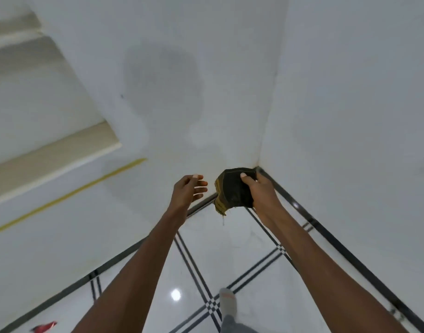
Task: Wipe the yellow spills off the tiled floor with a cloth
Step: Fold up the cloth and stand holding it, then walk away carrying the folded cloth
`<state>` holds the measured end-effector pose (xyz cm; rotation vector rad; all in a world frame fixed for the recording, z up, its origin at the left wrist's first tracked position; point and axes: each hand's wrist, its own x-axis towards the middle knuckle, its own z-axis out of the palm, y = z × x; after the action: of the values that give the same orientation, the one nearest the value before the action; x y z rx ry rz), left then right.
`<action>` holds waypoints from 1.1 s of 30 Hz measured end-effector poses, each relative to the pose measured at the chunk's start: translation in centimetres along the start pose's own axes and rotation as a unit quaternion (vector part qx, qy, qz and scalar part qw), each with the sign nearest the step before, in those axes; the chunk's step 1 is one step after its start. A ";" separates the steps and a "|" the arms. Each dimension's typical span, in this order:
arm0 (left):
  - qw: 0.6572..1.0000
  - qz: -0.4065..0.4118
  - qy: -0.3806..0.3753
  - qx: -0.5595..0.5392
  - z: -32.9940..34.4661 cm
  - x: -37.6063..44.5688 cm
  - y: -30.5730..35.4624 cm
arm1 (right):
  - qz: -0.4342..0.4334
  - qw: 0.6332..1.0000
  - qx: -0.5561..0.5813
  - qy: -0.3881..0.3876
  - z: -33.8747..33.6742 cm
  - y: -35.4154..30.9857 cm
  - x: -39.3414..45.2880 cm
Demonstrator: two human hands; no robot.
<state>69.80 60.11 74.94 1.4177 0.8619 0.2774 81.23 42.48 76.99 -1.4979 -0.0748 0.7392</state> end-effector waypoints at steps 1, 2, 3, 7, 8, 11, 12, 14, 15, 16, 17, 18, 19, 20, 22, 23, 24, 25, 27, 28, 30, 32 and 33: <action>1.000 0.001 0.026 -0.013 -2.3 1.4 0.6 | 0.005 1.000 -0.007 -0.021 2.8 -0.7 1.9; 0.999 -0.002 0.045 -0.021 -4.2 2.3 1.2 | 0.012 0.999 -0.015 -0.036 4.8 -1.2 3.3; 0.997 -0.005 0.068 -0.028 -6.4 3.3 1.7 | 0.014 0.998 -0.027 -0.056 7.3 -1.7 4.6; 0.990 -0.003 0.130 -0.060 -13.5 6.6 3.5 | 0.009 0.991 -0.063 -0.120 16.1 -3.5 8.5; 0.988 -0.004 0.141 -0.068 -14.9 7.1 3.8 | 0.009 0.989 -0.070 -0.132 18.1 -3.7 9.0; 0.981 -0.003 0.174 -0.089 -20.2 9.1 4.4 | 0.008 0.978 -0.095 -0.183 25.7 -4.1 10.9; 0.978 -0.005 0.183 -0.096 -21.9 9.7 4.5 | 0.009 0.975 -0.103 -0.197 28.2 -4.1 11.5; 0.972 -0.009 0.203 -0.114 -25.3 10.9 4.5 | 0.010 0.969 -0.117 -0.216 32.9 -4.1 12.4; 0.969 -0.009 0.216 -0.123 -27.2 11.4 4.4 | 0.013 0.967 -0.121 -0.224 35.3 -4.1 12.8; 0.965 -0.007 0.227 -0.129 -28.5 11.8 4.4 | 0.015 0.966 -0.117 -0.230 36.8 -4.3 13.1; 0.961 -0.005 0.239 -0.138 -31.0 12.5 4.4 | 0.019 0.964 -0.111 -0.240 39.6 -4.3 13.6; 0.957 -0.003 0.250 -0.145 -33.2 13.2 4.5 | 0.025 0.963 -0.101 -0.250 41.9 -4.4 14.0; 0.953 -0.001 0.261 -0.153 -35.1 13.8 4.6 | 0.032 0.961 -0.092 -0.260 43.9 -4.5 14.3; 0.950 0.000 0.269 -0.157 -37.6 14.7 4.9 | 0.042 0.959 -0.080 -0.268 46.5 -4.4 15.1; 0.944 0.003 0.284 -0.166 -41.4 16.2 5.4 | 0.060 0.959 -0.062 -0.270 50.7 -4.2 16.6; 0.943 0.006 0.287 -0.170 -43.1 17.0 5.6 | 0.065 0.960 -0.059 -0.265 52.4 -3.9 17.5; 0.942 0.006 0.289 -0.171 -44.6 18.0 5.6 | 0.061 0.961 -0.072 -0.259 54.1 -3.6 18.5; 0.943 0.004 0.287 -0.170 -45.8 18.8 5.6 | 0.042 0.961 -0.115 -0.249 55.2 -3.2 19.6; 0.948 -0.006 0.271 -0.165 -47.8 20.4 5.3 | -0.027 0.936 -0.272 -0.220 57.2 -2.4 21.7; 0.952 -0.009 0.259 -0.163 -48.1 21.0 5.0 | -0.066 0.913 -0.350 -0.198 57.4 -2.0 22.7; 0.958 -0.013 0.232 -0.167 -48.6 22.2 4.5 | -0.117 0.873 -0.446 -0.161 57.8 -1.5 24.3; 0.964 -0.016 0.207 -0.167 -48.6 23.2 4.4 | -0.145 0.839 -0.506 -0.135 57.9 -1.3 25.1; 0.965 -0.021 0.201 -0.165 -48.4 23.6 4.4 | -0.153 0.823 -0.532 -0.126 57.8 -1.2 25.2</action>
<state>55.13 112.08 74.61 1.0446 1.1161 0.6607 73.68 105.04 74.83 -2.3421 -1.0601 0.6393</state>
